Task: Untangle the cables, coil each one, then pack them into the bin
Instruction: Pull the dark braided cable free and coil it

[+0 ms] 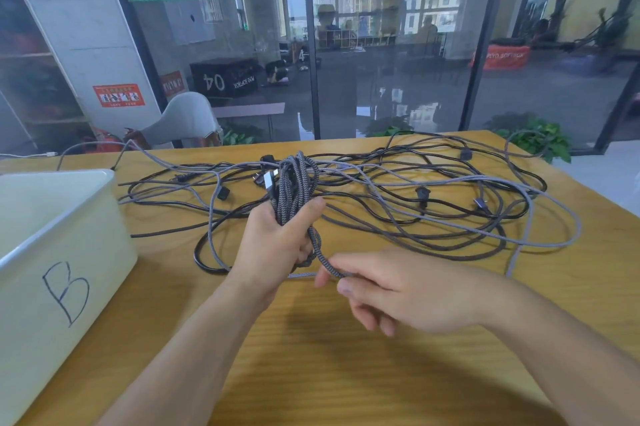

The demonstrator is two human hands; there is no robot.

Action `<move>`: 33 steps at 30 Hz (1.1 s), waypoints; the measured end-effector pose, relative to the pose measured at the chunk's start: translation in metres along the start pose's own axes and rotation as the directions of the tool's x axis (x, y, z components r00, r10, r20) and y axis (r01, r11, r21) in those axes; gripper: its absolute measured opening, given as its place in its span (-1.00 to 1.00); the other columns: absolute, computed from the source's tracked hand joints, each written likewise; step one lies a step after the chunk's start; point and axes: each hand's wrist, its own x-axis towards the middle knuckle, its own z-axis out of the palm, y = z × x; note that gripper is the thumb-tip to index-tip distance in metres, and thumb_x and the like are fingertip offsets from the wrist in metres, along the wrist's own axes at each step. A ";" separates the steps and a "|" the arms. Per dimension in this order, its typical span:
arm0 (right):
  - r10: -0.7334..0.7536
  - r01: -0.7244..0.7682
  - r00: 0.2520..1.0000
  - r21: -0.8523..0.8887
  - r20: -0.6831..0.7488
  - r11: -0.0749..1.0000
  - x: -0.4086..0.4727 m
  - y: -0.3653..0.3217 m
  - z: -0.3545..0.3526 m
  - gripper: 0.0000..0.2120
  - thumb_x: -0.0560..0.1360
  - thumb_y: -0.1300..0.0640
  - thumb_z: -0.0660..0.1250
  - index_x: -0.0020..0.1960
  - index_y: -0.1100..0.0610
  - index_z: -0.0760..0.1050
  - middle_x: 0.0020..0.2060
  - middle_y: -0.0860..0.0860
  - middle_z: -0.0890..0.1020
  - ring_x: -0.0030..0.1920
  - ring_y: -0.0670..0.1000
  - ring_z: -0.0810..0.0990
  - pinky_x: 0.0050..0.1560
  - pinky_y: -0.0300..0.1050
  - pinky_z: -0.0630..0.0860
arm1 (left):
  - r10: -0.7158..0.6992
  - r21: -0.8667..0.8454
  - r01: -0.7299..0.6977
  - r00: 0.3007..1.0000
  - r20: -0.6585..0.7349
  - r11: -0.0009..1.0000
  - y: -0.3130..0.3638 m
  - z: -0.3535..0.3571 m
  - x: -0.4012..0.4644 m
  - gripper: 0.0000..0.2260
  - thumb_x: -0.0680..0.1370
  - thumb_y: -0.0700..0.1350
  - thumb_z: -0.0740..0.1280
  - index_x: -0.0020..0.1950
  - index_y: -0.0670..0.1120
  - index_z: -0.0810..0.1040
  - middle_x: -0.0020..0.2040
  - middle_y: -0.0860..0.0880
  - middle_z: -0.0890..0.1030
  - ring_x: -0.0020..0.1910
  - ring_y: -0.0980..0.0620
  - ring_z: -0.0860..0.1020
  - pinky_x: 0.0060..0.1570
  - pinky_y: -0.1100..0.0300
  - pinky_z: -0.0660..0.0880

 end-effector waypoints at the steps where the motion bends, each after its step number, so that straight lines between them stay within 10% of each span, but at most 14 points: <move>1: 0.007 -0.009 1.000 -0.075 -0.024 0.997 -0.002 0.001 -0.005 -0.79 0.76 0.00 0.07 0.19 -0.20 0.47 -0.25 -0.07 0.65 -0.32 -0.08 0.62 -0.09 0.01 0.62 | -0.003 -0.004 0.003 1.000 0.010 1.000 -0.001 -0.001 0.000 -0.64 0.63 -0.14 0.40 -0.25 -0.21 0.33 -0.42 -0.14 0.25 -0.49 -0.02 0.23 -0.49 0.19 0.28; 10: 0.053 -0.315 0.924 -0.672 -0.380 0.671 -0.028 0.001 -0.033 -0.76 0.71 -0.22 0.04 0.33 -0.33 0.36 0.01 -0.22 0.67 0.05 -0.07 0.62 -0.09 -0.07 0.42 | -0.045 0.003 0.045 0.997 -0.062 0.999 -0.008 -0.011 0.007 -0.69 0.66 -0.13 0.37 -0.22 -0.09 0.33 -0.45 -0.04 0.28 -0.50 -0.01 0.24 -0.46 0.17 0.27; 14: 0.040 0.007 0.874 0.095 -0.484 0.995 -0.035 0.005 -0.048 -0.96 0.62 0.07 0.39 0.02 -0.04 0.62 -0.20 -0.12 0.75 -0.23 -0.08 0.71 -0.13 -0.08 0.66 | -0.081 -0.058 0.075 0.991 -0.106 0.995 -0.010 -0.014 0.011 -0.72 0.64 -0.10 0.40 -0.17 -0.11 0.37 -0.39 -0.07 0.23 -0.46 0.01 0.22 -0.41 0.13 0.23; 20: 0.059 0.419 0.813 0.652 -0.579 0.632 -0.026 0.014 -0.049 -0.83 0.40 0.01 0.46 -0.09 0.05 0.76 -0.21 -0.01 0.71 -0.18 -0.05 0.68 -0.21 -0.20 0.63 | -0.077 -0.081 0.074 0.996 -0.033 0.994 -0.008 -0.004 0.005 -0.62 0.65 -0.08 0.38 -0.29 -0.14 0.35 -0.42 -0.07 0.26 -0.47 0.00 0.20 -0.41 0.12 0.22; 27: -0.211 0.319 0.891 0.223 -0.402 0.921 0.010 0.011 0.002 -0.55 0.63 0.43 0.27 0.29 -0.06 0.62 0.13 -0.08 0.56 0.10 0.00 0.66 0.04 -0.03 0.67 | -0.057 -0.040 0.057 0.998 -0.013 0.998 -0.007 0.001 0.001 -0.61 0.66 -0.04 0.36 -0.33 -0.14 0.43 -0.41 -0.18 0.33 -0.45 -0.05 0.28 -0.43 0.12 0.22; 33: -0.477 0.495 0.707 -0.116 -0.523 0.861 0.019 0.013 0.018 -0.84 0.55 0.18 0.51 0.12 0.10 0.73 0.06 -0.05 0.60 0.08 -0.01 0.60 0.15 -0.16 0.50 | -0.079 -0.049 0.076 0.996 -0.045 0.996 -0.008 -0.003 0.003 -0.61 0.65 -0.07 0.37 -0.33 -0.14 0.39 -0.47 -0.07 0.38 -0.50 -0.02 0.29 -0.47 0.16 0.24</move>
